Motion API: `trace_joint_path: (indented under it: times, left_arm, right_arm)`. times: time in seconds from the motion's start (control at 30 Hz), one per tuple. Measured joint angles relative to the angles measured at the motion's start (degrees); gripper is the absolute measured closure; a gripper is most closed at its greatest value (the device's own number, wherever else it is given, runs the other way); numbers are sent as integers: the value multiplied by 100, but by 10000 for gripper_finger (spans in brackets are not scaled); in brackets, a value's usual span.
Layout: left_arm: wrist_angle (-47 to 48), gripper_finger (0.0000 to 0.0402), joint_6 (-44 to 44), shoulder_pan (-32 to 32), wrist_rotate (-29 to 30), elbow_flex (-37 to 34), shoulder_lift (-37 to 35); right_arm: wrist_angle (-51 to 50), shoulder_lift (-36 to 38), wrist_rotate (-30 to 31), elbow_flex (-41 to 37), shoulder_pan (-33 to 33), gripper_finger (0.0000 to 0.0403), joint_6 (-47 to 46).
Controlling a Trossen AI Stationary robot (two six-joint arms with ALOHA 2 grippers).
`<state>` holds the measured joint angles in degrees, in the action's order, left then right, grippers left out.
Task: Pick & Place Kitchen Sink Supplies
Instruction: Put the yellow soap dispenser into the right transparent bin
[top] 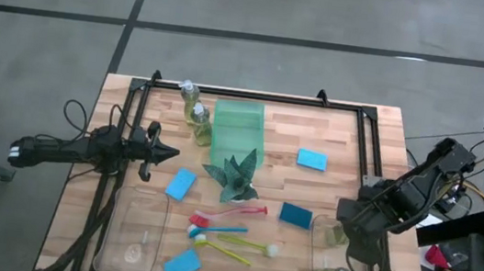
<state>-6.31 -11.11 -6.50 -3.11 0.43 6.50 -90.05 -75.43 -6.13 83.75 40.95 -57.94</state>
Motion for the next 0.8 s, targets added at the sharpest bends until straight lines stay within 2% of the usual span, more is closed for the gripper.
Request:
trace_joint_path:
  times: [0.37,0.8]
  left_arm:
    - [0,401,1,-1,0,0,0]
    - [1,401,0,-1,0,-1,0]
  right_arm:
    - [-4,325,-67,-71,-86,138,-2]
    - [5,543,-415,-597,-84,138,124]
